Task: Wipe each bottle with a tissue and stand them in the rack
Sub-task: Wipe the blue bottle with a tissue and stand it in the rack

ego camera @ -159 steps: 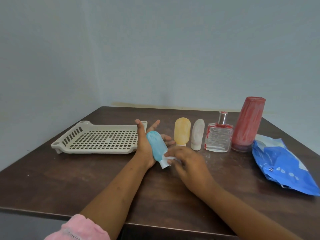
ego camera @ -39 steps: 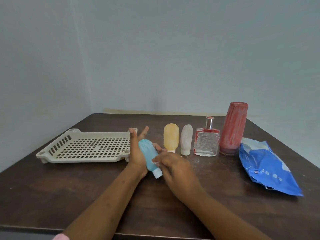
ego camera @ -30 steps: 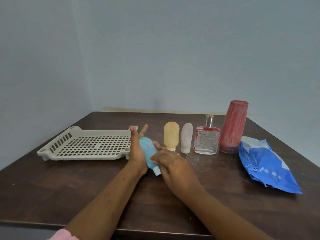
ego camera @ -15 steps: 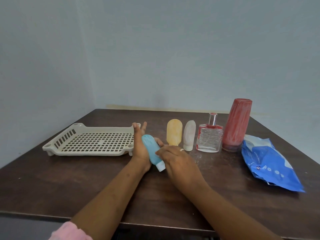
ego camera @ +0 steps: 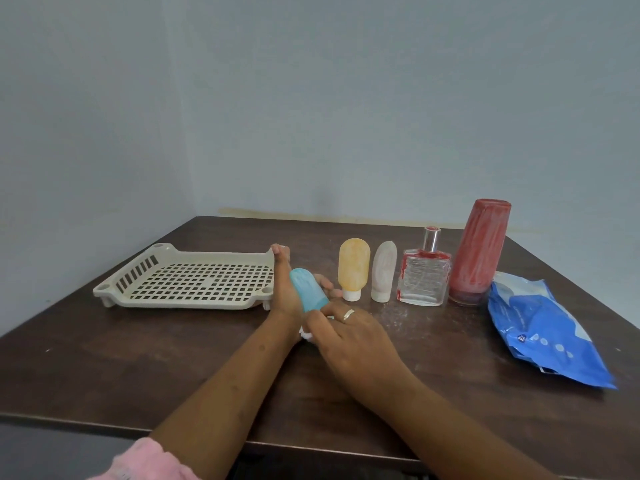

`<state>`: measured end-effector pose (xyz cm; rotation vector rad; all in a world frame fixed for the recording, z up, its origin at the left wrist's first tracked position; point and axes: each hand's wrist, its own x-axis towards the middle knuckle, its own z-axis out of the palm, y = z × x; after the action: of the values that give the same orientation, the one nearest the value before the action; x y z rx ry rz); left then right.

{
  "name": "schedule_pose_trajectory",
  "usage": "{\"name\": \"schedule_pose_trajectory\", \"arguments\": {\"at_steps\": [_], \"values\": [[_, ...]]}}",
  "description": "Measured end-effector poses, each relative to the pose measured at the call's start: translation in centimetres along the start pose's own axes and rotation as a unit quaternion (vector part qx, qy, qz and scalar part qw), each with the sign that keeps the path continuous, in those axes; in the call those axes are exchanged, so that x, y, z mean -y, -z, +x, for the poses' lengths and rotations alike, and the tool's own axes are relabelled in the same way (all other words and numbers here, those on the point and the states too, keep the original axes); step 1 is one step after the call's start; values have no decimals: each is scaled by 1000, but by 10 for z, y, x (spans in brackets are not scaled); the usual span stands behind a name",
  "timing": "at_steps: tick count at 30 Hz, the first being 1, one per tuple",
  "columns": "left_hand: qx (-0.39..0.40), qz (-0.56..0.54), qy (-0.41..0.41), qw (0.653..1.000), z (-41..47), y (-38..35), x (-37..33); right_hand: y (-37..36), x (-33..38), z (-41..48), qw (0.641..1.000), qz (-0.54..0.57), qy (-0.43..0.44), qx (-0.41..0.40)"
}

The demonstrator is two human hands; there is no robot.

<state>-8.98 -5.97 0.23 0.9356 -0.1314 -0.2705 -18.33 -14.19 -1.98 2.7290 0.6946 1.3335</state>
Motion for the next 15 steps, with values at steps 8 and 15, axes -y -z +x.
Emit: {"name": "schedule_pose_trajectory", "arguments": {"at_steps": [8, 15], "values": [[-50, 7, 2, 999, -4, -3, -5, -4, -9, 2, 995, 20, -101, -8], [-13, 40, 36, 998, -12, -7, -7, -4, 0, -1, 1000, 4, -5, 10]]}}
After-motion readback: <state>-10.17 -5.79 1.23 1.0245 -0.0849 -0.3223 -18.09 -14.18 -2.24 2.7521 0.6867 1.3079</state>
